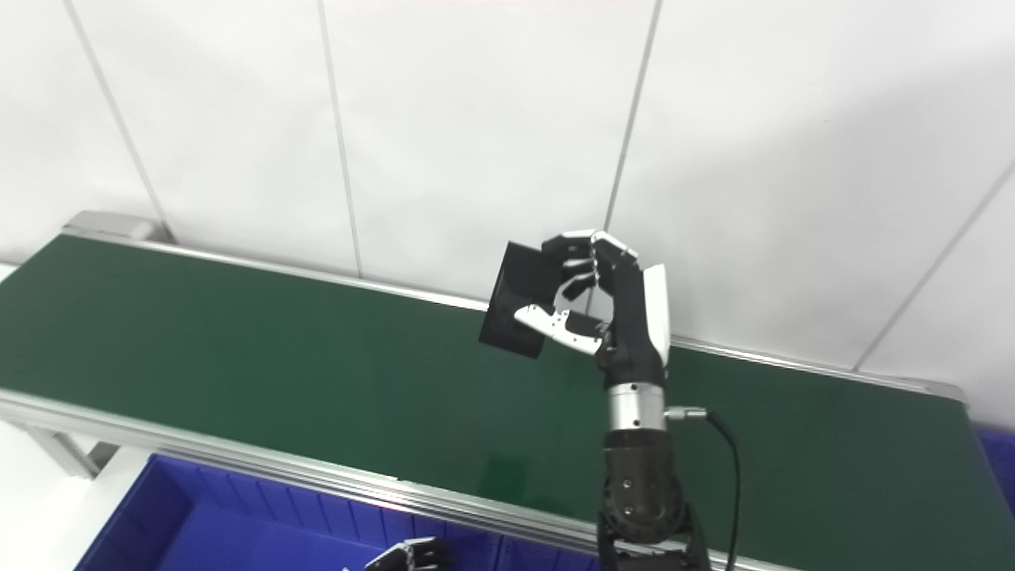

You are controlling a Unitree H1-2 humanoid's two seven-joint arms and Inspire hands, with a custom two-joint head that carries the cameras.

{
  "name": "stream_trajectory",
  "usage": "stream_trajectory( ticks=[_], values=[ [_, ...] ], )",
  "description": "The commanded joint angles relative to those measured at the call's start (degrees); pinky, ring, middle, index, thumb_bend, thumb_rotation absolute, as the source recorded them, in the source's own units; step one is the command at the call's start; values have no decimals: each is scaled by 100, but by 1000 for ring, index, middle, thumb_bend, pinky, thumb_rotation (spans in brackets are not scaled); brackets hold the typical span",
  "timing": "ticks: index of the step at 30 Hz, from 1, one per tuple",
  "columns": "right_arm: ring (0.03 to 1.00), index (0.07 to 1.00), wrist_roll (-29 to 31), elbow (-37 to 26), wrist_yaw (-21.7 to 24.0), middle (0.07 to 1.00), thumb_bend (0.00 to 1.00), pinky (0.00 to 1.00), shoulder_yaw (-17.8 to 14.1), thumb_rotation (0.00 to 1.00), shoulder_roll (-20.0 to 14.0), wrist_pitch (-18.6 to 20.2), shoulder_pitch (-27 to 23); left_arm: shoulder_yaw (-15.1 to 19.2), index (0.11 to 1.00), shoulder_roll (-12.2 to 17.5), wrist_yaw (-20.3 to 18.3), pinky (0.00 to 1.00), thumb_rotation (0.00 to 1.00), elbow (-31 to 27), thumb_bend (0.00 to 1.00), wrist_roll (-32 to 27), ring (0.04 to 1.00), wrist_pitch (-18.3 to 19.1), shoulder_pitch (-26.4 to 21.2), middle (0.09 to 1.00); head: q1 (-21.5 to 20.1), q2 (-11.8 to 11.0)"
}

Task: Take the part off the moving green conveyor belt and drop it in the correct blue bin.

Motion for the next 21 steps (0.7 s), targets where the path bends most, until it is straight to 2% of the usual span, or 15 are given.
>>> stream_trajectory(
  ticks=[1,5,12,18,21],
  values=[
    [445,518,30,-488,75,513,499,352,-97,0,-71,157,-66,58,715,-30,-148,612,623,-62,531,-46,665,-234,-71,703,-75,-6],
    [443,523,-66,-980,139,522,497,332,-201,0,-168,464,44,189,724,-50,-322,622,656,-43,536,-116,673,-234,-79,712,-205,-12],
    [455,517,-79,-1755,332,515,499,354,-325,0,-386,723,368,504,736,-87,-698,638,665,-46,521,-267,683,-234,-58,724,-589,66],
    [458,513,-216,-2366,445,521,499,341,-427,0,-524,967,713,769,754,-123,-1051,659,717,-106,541,-376,699,-233,-37,735,-906,225],
    [456,508,-264,-2620,493,518,499,347,-425,0,-550,993,983,866,765,-128,-1149,666,739,-145,529,-381,706,-233,-30,744,-1027,391]
  ],
)
